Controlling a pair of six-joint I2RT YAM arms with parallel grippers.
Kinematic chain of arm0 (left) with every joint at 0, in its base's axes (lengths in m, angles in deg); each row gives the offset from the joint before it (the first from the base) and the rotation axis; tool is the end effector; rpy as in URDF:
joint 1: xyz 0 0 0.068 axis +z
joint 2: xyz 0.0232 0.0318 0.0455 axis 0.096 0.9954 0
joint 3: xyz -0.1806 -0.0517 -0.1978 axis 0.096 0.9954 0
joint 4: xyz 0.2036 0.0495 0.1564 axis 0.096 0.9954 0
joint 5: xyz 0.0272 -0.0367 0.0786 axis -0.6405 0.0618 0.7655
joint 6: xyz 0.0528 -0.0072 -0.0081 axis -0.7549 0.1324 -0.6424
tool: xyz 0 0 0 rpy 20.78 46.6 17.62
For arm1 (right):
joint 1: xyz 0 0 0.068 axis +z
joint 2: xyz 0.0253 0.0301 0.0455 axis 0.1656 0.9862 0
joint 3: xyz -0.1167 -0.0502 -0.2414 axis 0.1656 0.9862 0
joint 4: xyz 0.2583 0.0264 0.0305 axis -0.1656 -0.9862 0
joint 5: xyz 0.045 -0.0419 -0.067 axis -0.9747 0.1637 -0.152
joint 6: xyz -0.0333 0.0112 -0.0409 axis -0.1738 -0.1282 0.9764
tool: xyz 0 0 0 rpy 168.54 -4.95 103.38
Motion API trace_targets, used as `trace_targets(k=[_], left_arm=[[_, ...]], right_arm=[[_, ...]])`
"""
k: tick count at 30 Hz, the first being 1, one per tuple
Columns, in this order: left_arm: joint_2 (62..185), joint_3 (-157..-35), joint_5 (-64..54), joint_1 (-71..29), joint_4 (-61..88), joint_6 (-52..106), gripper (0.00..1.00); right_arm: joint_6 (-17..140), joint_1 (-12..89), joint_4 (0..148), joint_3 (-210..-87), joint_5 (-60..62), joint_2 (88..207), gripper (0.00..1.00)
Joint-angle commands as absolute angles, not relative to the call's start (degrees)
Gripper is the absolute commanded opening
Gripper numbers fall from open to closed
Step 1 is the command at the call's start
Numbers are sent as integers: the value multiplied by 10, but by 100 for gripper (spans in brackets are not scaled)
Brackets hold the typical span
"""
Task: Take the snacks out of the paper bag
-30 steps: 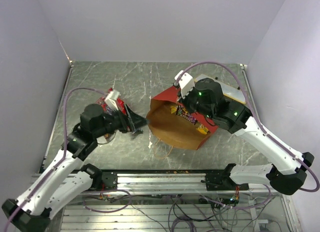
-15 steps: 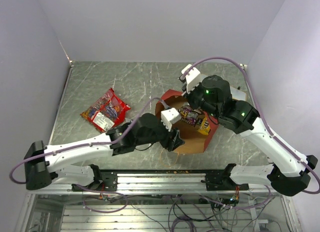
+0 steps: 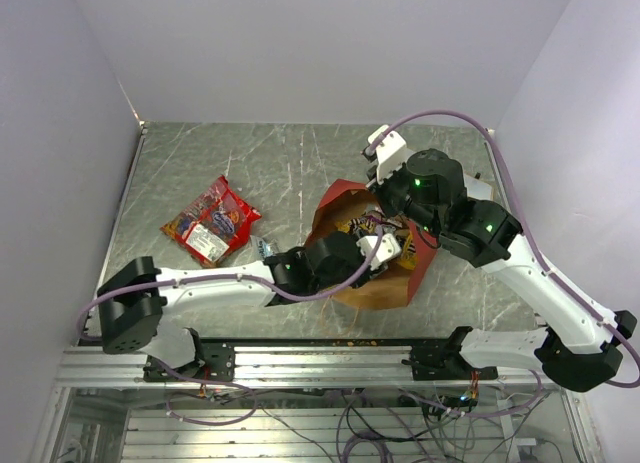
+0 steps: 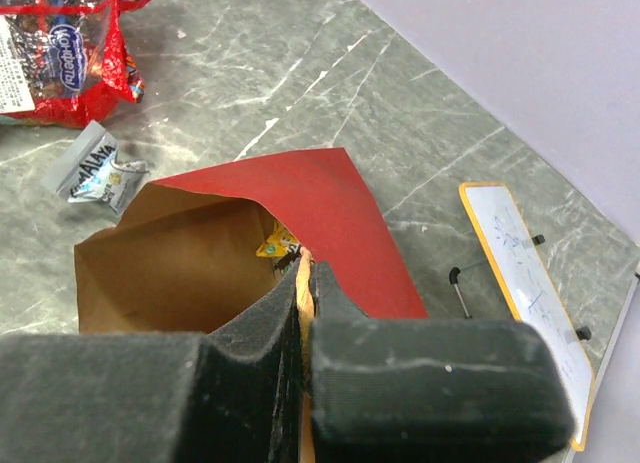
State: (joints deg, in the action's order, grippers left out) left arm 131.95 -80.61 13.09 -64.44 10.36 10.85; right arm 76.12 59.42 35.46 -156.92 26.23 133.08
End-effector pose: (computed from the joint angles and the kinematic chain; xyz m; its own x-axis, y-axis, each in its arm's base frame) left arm 0.1212 -0.3145 0.2787 -0.0524 0.3861 -0.9210 0.8800 0.4539 0.1402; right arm 0.1585 0.1717 0.4451 -0.1632 -0.3961 -0.9036 -0.5802 0.7793 -0.2369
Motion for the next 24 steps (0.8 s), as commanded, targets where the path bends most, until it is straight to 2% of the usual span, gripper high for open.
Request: trace_targets(k=[1,4,7,10,14,24], left_arm=[[1358,-799,177,-651,-31,52,55],[1389,-791,196,-651,-88,30,56],[1426,-795,205,-639,-130,10,49],[1458,-791,195,-621,-180,-4,48],[1499,-799,180,-604,-224,-22,54],[1605,-863,113,-568,-264,-30,60]], right_arm=[[753,597,381,-1585,271,1319,0],[755,597,389,-1586,275,1320,0],[758,596,385,-1595,275,1327,0],[761,596,376,-1605,274,1333,0],[768,596,360,-1621,275,1339,0],[790,596,328,-1648,266,1356,0]])
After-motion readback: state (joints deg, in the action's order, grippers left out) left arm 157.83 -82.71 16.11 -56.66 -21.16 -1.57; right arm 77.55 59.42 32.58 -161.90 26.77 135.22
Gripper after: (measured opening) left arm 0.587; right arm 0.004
